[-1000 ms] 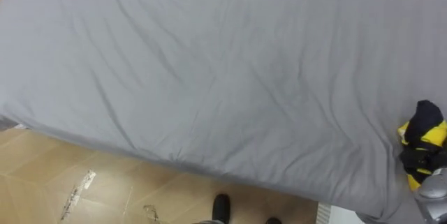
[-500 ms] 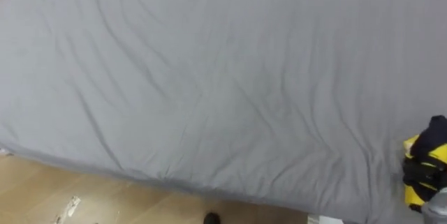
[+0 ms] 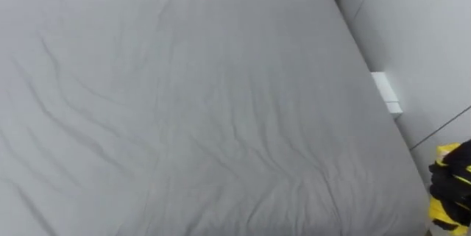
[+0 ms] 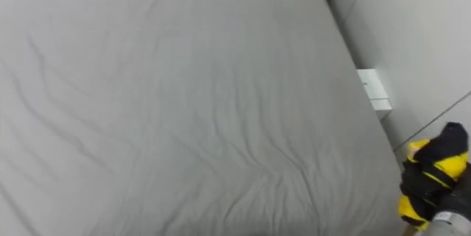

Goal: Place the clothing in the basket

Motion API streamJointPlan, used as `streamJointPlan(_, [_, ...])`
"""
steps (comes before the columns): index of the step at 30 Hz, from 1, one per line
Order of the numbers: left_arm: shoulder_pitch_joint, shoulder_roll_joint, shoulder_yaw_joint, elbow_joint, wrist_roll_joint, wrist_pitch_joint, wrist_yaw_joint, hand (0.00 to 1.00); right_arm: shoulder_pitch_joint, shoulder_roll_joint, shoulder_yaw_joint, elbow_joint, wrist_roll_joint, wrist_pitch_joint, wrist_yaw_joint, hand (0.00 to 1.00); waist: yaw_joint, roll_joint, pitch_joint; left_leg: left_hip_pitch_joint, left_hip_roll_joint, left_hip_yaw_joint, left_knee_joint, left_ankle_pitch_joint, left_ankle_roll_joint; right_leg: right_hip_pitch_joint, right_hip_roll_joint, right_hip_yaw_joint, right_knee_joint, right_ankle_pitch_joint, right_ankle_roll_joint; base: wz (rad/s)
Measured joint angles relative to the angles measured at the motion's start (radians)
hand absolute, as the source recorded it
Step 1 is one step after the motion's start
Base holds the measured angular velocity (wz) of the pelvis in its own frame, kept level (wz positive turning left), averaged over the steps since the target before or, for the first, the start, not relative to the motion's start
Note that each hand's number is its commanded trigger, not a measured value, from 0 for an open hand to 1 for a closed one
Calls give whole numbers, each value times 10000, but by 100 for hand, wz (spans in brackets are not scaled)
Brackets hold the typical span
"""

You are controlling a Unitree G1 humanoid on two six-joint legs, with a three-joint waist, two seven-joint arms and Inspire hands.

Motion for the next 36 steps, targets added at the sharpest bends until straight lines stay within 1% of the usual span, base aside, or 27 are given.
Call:
streamJointPlan(1, [5, 0, 6, 1, 0, 126, 3, 0, 100, 2, -11, -1, 17, 1, -1, 100, -75, 40, 10, 30, 11, 37, -16, -4, -7, -1, 9, 50, 3, 1, 1, -15])
streamJointPlan(2, [31, 0, 17, 10, 19, 220, 4, 0, 158, 19, -15, -1, 17, 2, 0, 100, -248, 58, 21, 61, 7, 52, -43, -3, -6, -2, 8, 102, 12, 1, 1, -10])
streamJointPlan(3, [54, 0, 34, 30, 26, 240, 1, 0, 178, 44, -30, 0, 16, 2, 0, 100, -288, 64, 27, 97, 9, 85, -65, -3, -7, -1, 16, 152, 22, 1, 1, -15])
streamJointPlan(4, [136, -3, 88, 34, 27, 299, -1, 0, 196, 111, -65, 0, -10, 3, 2, 100, -346, 34, 50, 160, 30, 214, -88, -10, -18, 1, 45, 299, 29, 1, 0, -23])
streamJointPlan(5, [168, 0, 172, 46, 49, 415, -1, 0, 196, 252, -224, 1, -31, 3, 0, 100, -444, 25, 56, 189, 46, 277, -106, -17, -30, 1, 64, 354, 29, 2, -1, -21])
streamJointPlan(6, [166, 8, 181, 58, 62, 459, 5, 0, 207, 333, -323, 6, -31, 3, 0, 100, -500, 55, 41, 197, 51, 294, -120, -17, -30, 0, 73, 378, 27, 3, -3, -15])
streamJointPlan(8, [187, 6, 186, 145, 239, 576, 24, 0, 359, 456, -435, 131, -30, 10, -1, 100, -532, 27, 57, 277, 85, 478, -151, -35, -60, 0, 125, 612, 20, 10, -14, -18])
streamJointPlan(10, [287, 7, 186, 143, 274, 597, 46, 0, 563, 462, -495, 339, -32, 32, 20, 100, -603, 19, 62, 333, 82, 511, -166, -69, -75, 40, 128, 654, 10, 10, -14, -12])
streamJointPlan(12, [394, 25, 187, 141, 508, 600, 48, 0, 705, 477, -601, 443, -31, 222, 107, 100, -745, 20, 71, 339, 83, 543, -185, -77, -73, 19, 137, 727, 11, 10, -14, -10])
streamJointPlan(14, [506, 76, 187, 141, 881, 657, 41, 0, 802, 496, -750, 697, -31, 321, 164, 100, -828, 63, 68, 354, 127, 736, -178, -148, -88, -20, 193, 952, 3, 10, -13, -21])
streamJointPlan(15, [538, 82, 188, 142, 951, 660, 30, 0, 829, 496, -772, 733, -32, 334, 181, 100, -832, 48, 84, 348, 138, 788, -168, -169, -88, -48, 205, 1022, 10, 10, -13, -29])
streamJointPlan(16, [590, 84, 187, 142, 1025, 665, 3, 0, 876, 496, -806, 745, -32, 340, 236, 100, -836, 89, 88, 275, 157, 881, -136, -204, -85, -174, 232, 1151, 40, 16, -4, -30])
streamJointPlan(18, [602, 96, 186, 141, 1039, 664, -36, 0, 881, 497, -808, 862, -32, 338, 255, 100, -873, 211, 60, 118, 182, 1031, -125, -209, -82, -388, 244, 1212, 64, 66, 8, -26])
streamJointPlan(19, [604, 95, 186, 143, 1056, 666, -38, 0, 869, 501, -819, 991, -38, 338, 259, 100, -896, 250, 76, 63, 190, 1093, -125, -208, -81, -515, 259, 1270, 189, 103, 9, -17])
streamJointPlan(21, [604, 94, 175, 150, 1036, 682, -40, 0, 765, 508, -954, 1144, -41, 337, 245, 100, -971, 318, 76, -82, 189, 1165, -105, -208, -77, -722, 262, 1342, 295, 104, 11, -17])
streamJointPlan(22, [596, 92, 176, 149, 1034, 683, -41, 0, 514, 508, -1083, 1321, -39, 307, 222, 100, -1010, 359, 109, -281, 239, 1324, 31, -239, -43, -979, 274, 1429, 433, 102, 15, -20])
streamJointPlan(23, [529, 94, 179, 150, 1023, 687, -38, 0, 152, 484, -1171, 1672, -15, 274, 186, 100, -1121, 411, 132, -575, 276, 1353, 196, -295, -14, -1268, 282, 1441, 552, 103, 19, -17])
streamJointPlan(24, [472, 94, 178, 150, 991, 700, -34, 0, 17, 459, -1198, 1846, 31, 268, 161, 100, -1159, 441, 130, -722, 284, 1353, 253, -301, -3, -1416, 281, 1439, 591, 110, 30, -8])
streamJointPlan(25, [371, 92, 138, 156, 965, 703, -30, 0, -264, 414, -1209, 2125, 33, 278, 103, 100, -1190, 519, 156, -1018, 292, 1364, 387, -317, 23, -1765, 278, 1441, 794, 105, 42, -9])
streamJointPlan(26, [271, 88, 76, 188, 957, 704, -33, 0, -632, 377, -1207, 2366, -4, 280, 94, 100, -1269, 631, 155, -1374, 304, 1403, 536, -327, 49, -2171, 270, 1428, 1015, 98, 52, -12])
streamJointPlan(27, [180, 84, 65, 251, 965, 709, -45, 0, -821, 354, -1207, 2469, -25, 270, 94, 100, -1306, 700, 155, -1562, 307, 1422, 589, -334, 69, -2398, 263, 1416, 1120, 96, 55, -19])
streamJointPlan(29, [-212, 75, -172, 471, 968, 733, -53, 0, -1591, 220, -1196, 3027, -57, 180, 84, 100, -1308, 984, 178, -2254, 315, 1616, 808, -302, 153, -3286, 235, 1466, 1557, 100, 73, -21])
streamJointPlan(30, [-317, 57, -234, 557, 959, 733, -44, 0, -1755, 196, -1196, 3120, -57, 179, 58, 100, -1306, 1048, 177, -2427, 316, 1647, 868, -297, 168, -3490, 228, 1478, 1620, 103, 80, -19])
streamJointPlan(32, [-826, -20, -469, 1043, 955, 732, -7, 0, -2360, 187, -1182, 3511, -48, 121, -52, 100, -1291, 1295, 182, -2877, 284, 1856, 882, -206, 266, -4100, 213, 1615, 1958, 110, 102, -16])
streamJointPlan(33, [-937, -25, -569, 1124, 956, 732, 1, 0, -2455, 187, -1168, 3552, -51, 105, -76, 100, -1292, 1351, 177, -2999, 267, 1865, 882, -174, 282, -4266, 205, 1642, 2026, 105, 111, -7])
streamJointPlan(35, [-1375, -26, -1043, 1436, 773, 729, 51, 0, -2871, 131, -1035, 3937, -383, 51, -220, 100, -1274, 1592, 219, -3409, 202, 1885, 874, -62, 341, -4785, 152, 1650, 2212, 97, 132, 0])
streamJointPlan(36, [-1447, -30, -1110, 1485, 705, 725, 52, 0, -2963, 119, -1007, 4048, -492, 44, -241, 100, -1271, 1644, 213, -3501, 185, 1893, 867, -32, 357, -4908, 138, 1651, 2266, 98, 135, 4])
